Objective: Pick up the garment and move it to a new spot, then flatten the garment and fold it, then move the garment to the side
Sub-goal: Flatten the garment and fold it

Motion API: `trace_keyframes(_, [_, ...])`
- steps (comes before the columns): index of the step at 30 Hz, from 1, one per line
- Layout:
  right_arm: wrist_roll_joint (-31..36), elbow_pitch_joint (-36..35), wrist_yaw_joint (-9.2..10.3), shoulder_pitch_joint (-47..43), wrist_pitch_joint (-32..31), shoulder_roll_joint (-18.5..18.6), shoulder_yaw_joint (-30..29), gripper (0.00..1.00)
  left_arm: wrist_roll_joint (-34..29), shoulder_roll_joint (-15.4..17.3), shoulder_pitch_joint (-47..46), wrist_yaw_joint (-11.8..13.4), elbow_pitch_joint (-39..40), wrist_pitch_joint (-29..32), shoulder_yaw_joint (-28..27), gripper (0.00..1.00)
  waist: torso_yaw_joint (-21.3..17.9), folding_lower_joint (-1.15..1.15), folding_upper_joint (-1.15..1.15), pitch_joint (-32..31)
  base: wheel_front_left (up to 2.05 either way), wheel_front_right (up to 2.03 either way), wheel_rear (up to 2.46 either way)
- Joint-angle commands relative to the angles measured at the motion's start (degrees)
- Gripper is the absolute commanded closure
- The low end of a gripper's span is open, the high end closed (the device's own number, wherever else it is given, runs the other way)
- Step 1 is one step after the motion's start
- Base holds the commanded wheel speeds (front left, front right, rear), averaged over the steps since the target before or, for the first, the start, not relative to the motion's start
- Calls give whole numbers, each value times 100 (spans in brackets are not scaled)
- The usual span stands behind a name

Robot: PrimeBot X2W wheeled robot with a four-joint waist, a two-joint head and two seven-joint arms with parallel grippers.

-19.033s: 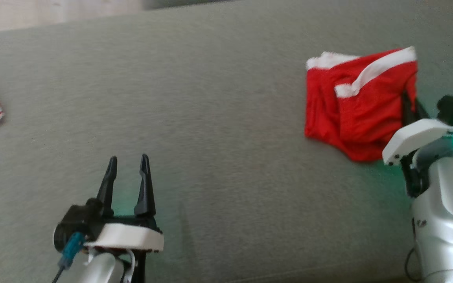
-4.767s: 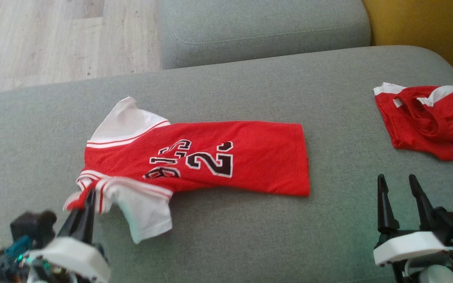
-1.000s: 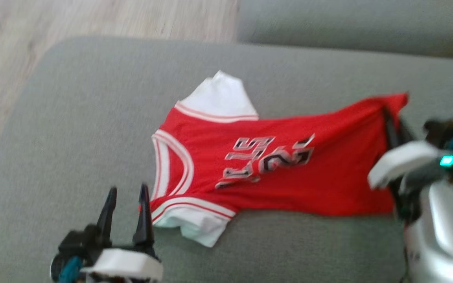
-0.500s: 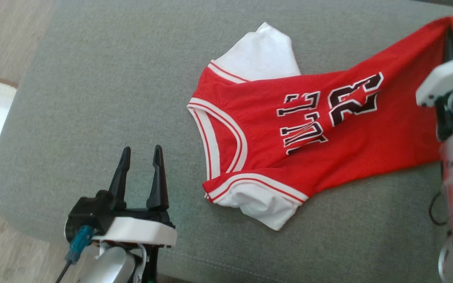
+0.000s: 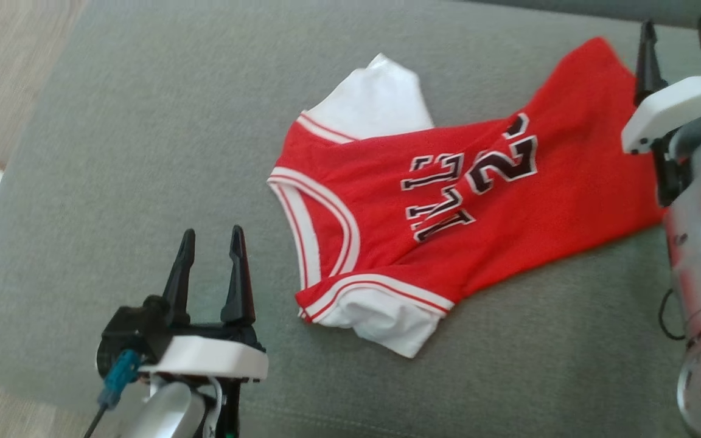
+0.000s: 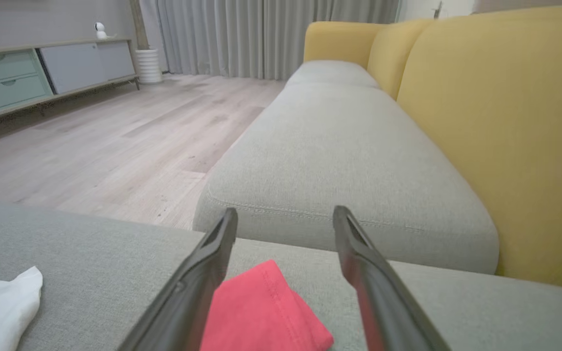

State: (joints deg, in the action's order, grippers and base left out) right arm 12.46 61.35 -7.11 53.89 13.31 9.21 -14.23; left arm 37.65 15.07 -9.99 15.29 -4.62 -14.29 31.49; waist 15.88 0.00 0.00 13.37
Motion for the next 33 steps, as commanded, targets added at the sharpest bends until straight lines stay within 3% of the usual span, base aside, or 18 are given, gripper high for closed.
trace_keyframes(1, [-106, -224, -37, -4, 112, -175, 235, 0, -38, 88, 23, -15, 120, -63, -217, 0, -257, 0, 0, -270, 0, 0, 0])
trace_keyframes(6, [-400, -568, -37, -533, 160, -357, 570, 0, 1, 116, 168, -5, 62, -25, -183, 0, -513, 0, 0, -569, 0, 0, 0])
trace_keyframes(12, [-1069, -1975, -37, -1965, 167, -555, 1069, 0, 107, 137, 451, 39, -28, 27, -160, 0, -836, 0, 0, -1022, 0, 0, 0])
trace_keyframes(22, [-2032, -4201, -37, -4495, -128, -631, 1255, 0, 410, 142, 766, -52, -387, 338, -65, 0, -1139, 0, 0, -1417, 0, 0, 0])
trace_keyframes(33, [-2287, -5578, -37, -5222, -667, -633, 1516, 0, 1120, -209, 552, -423, -1184, 984, -33, 0, -1463, 0, 0, -1292, 0, 0, 0])
